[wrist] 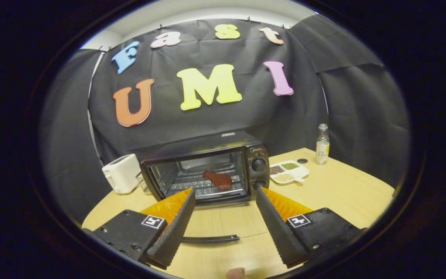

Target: Open the toaster oven, put the food inside, and close the toaster oven door.

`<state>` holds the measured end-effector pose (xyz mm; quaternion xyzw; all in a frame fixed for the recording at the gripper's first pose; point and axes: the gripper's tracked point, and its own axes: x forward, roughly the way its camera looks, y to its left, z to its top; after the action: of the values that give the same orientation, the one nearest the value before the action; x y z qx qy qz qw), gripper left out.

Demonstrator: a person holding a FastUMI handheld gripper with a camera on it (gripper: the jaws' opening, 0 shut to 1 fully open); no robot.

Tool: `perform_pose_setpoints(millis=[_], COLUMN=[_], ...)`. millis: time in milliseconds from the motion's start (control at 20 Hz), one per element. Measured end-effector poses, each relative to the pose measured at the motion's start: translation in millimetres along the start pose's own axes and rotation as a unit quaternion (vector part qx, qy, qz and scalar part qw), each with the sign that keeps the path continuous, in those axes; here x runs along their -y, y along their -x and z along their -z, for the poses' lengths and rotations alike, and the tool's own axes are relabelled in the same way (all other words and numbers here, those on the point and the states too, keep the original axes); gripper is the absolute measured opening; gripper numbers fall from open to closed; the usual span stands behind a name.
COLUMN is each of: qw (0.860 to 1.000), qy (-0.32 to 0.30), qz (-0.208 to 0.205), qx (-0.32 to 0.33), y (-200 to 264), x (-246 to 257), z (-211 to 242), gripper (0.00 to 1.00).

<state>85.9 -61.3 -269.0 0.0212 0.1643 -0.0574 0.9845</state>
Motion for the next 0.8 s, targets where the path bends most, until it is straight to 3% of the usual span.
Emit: perform_pose_setpoints(millis=[450, 800], qw=[0.992, 0.985], qy=[0.09, 0.067], qz=[0.007, 0.004], qx=[-0.092, -0.161], y=[-5, -22], x=[-7, -16], z=[99, 147], gripper=[1.0, 1.0])
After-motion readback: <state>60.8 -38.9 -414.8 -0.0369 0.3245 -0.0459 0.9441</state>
